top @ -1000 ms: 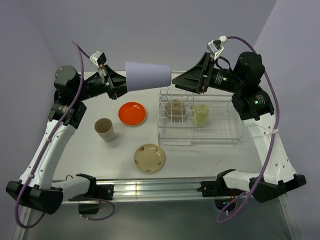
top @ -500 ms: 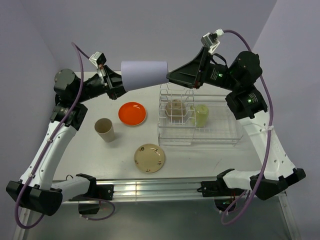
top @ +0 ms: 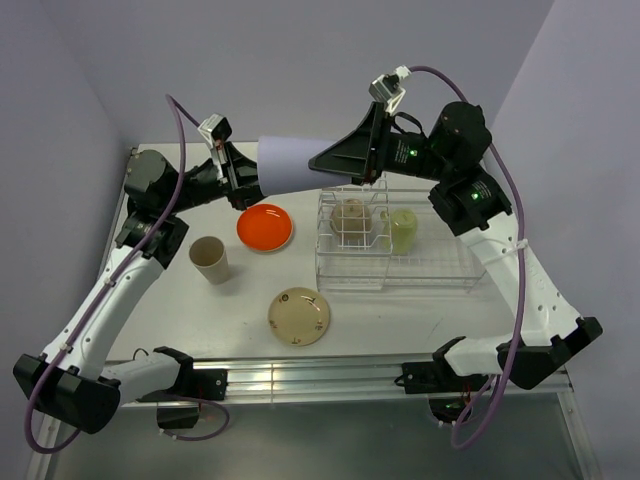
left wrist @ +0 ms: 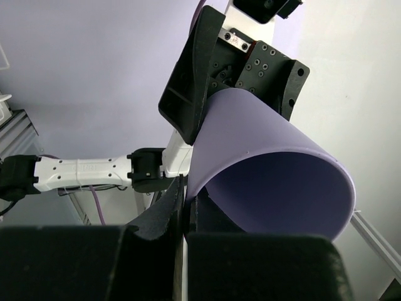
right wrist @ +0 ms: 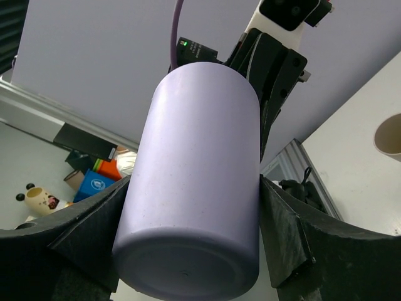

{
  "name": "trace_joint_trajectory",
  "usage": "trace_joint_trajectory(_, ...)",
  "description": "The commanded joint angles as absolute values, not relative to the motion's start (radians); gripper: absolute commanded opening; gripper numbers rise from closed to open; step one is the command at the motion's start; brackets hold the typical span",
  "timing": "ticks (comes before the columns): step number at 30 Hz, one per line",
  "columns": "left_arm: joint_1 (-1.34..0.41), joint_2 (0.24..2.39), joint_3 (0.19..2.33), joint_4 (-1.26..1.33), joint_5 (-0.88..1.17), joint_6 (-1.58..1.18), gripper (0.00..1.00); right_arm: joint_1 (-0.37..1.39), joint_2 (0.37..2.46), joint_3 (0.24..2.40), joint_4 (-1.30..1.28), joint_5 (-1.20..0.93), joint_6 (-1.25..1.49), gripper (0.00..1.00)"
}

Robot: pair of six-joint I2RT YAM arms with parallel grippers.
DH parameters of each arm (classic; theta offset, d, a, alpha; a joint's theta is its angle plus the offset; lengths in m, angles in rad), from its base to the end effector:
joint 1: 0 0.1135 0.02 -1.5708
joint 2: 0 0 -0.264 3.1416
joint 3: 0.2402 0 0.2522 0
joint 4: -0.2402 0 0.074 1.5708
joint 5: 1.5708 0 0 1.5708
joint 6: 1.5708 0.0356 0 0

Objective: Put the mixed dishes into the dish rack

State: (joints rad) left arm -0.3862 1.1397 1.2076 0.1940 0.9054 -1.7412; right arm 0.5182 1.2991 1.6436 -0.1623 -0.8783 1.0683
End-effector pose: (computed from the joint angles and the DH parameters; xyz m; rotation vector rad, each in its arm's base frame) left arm 0.2143 -0.1174 0.4547 -0.2134 1.8887 -2.2082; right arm 0.2076 0.1499 0.5245 -0.4184 1.7201 1.8278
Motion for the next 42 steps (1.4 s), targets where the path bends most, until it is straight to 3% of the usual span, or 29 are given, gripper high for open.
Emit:
trace_joint_trajectory(1, -0.413, 1.117, 1.184, 0.265, 0.931, -1.773, 0.0, 0.525, 1.278, 1.658, -0.051, -0.888, 1.057, 0.04)
trace_joint_trajectory(2, -0.417, 1.118, 1.183, 0.271, 0.93, -1.775, 0.0, 0.525, 1.276, 1.652, -0.052, -0.89, 1.055, 0.0)
trace_joint_trajectory(18, -0.434, 1.109, 1.117, 0.371, 0.923, -1.841, 0.02, 0.525, 1.235, 1.598, -0.044, -0.893, 1.049, 0.0)
trace_joint_trajectory(19, -0.434, 1.106, 1.108, 0.374, 0.92, -1.845, 0.07, 0.525, 1.232, 1.598, -0.049, -0.891, 1.048, 0.0)
trace_joint_trajectory(20, -0.433, 1.101, 1.101, 0.383, 0.914, -1.848, 0.26, 0.525, 1.23, 1.598, -0.054, -0.885, 1.04, 0.0)
trace_joint_trajectory(22, -0.434, 1.094, 1.077, 0.403, 0.91, -1.868, 0.54, 0.523, 1.223, 1.598, -0.078, -0.877, 1.028, 0.0)
trace_joint_trajectory(23, -0.434, 1.089, 1.069, 0.413, 0.908, -1.874, 0.77, 0.523, 1.221, 1.601, -0.089, -0.873, 1.013, 0.0)
trace_joint_trajectory(25, -0.433, 1.083, 1.045, 0.448, 0.9, -1.897, 0.99, 0.515, 1.215, 1.605, -0.132, -0.858, 0.99, 0.0)
trace_joint_trajectory(35, -0.419, 1.06, 1.016, 0.479, 0.902, -1.914, 0.99, 0.419, 1.166, 1.598, -0.299, -0.813, 0.907, 0.0)
trace_joint_trajectory(42, -0.362, 1.046, 1.069, 0.347, 0.943, -1.82, 0.99, 0.241, 1.124, 1.631, -0.607, -0.746, 0.764, 0.0)
